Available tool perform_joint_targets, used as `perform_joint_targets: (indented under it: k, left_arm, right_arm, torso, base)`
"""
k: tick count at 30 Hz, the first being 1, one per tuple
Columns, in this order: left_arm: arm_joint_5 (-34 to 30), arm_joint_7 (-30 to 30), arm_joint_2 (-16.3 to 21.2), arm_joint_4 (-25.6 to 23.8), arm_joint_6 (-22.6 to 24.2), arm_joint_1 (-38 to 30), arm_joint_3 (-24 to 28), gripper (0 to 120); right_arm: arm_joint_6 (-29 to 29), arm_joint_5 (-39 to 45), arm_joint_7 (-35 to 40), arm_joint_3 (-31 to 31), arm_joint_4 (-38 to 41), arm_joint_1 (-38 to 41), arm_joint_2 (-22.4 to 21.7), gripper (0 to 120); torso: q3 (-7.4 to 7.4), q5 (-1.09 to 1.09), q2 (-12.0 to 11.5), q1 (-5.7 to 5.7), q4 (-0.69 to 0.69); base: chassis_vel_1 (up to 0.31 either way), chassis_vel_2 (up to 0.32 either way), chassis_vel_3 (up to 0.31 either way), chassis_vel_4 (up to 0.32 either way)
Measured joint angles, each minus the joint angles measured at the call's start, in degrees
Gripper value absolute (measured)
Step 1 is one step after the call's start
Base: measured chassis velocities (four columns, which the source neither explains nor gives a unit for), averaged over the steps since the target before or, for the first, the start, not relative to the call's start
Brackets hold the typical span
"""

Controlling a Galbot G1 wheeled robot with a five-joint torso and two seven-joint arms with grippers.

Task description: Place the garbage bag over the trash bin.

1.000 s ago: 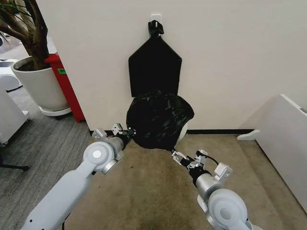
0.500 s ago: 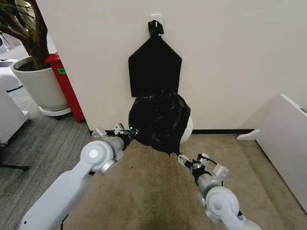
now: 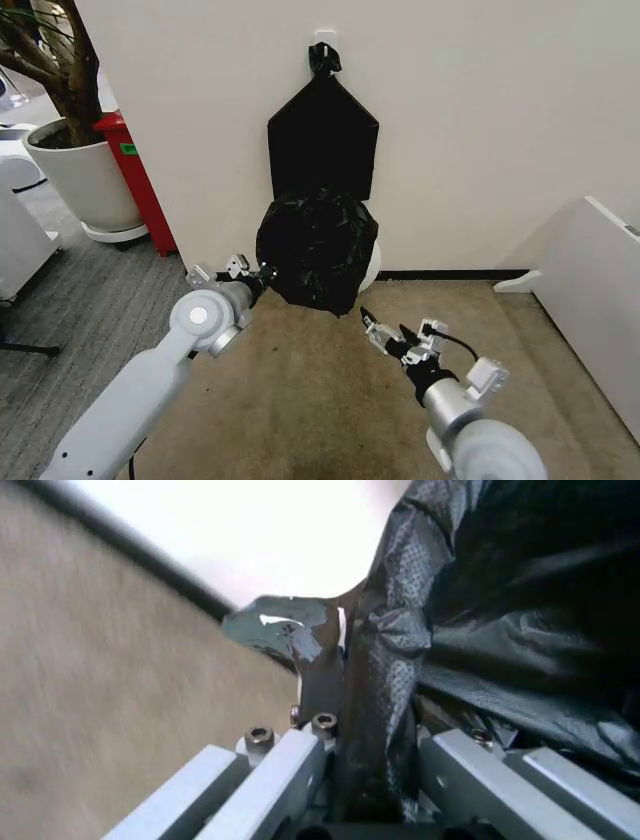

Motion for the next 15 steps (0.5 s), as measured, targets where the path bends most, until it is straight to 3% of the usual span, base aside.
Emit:
perform_joint_targets:
  k: [2,3,7,8,9,15]
  left_arm:
    - [8.84,6.23,0.93,1.63,-0.67,1.61,0.91,0]
    - [8.84,6.23,0.93,1.63,-0.67,1.61,0.91,0]
    - [27.16,23.99,2.78,5.53,-3.99,5.26,1.21,0]
    - [28.72,25.91,2.95,5.81,-4.38,5.55,1.19,0]
    - [33.14,31.89,3.67,6.34,-5.8,6.65,1.07,0]
    - [38.59,43.12,4.8,5.97,-10.63,9.14,0.6,0]
  right_arm:
    - [-1.43,5.74,0.54,4.34,2.18,1.79,-3.02,100]
    - [-1.43,5.74,0.54,4.34,2.18,1.79,-3.02,100]
    - [-5.95,18.13,0.16,11.3,3.12,6.25,-8.98,100]
    - [-6.48,18.9,-0.06,11.66,3.13,6.83,-9.67,100]
    - [-8.03,20.38,-1.56,12.33,2.86,8.79,-12.04,100]
    - [-13.92,23.83,-5.91,10.74,-2.85,16.78,-17.21,100]
  torso:
    - [0.01,-0.02,0.0,0.0,0.02]
    - [0.01,-0.02,0.0,0.0,0.02]
    - [0.0,-0.01,0.0,0.0,0.02]
    - [0.01,-0.01,0.0,0.0,0.03]
    - [0.01,-0.02,0.0,0.0,0.02]
    - [0.01,0.01,0.0,0.0,0.03]
  base:
    - [0.0,0.0,0.0,0.0]
    - [0.0,0.0,0.0,0.0]
    - [0.0,0.0,0.0,0.0]
    - [0.0,0.0,0.0,0.0]
    - [0.0,0.0,0.0,0.0]
    - [0.0,0.0,0.0,0.0]
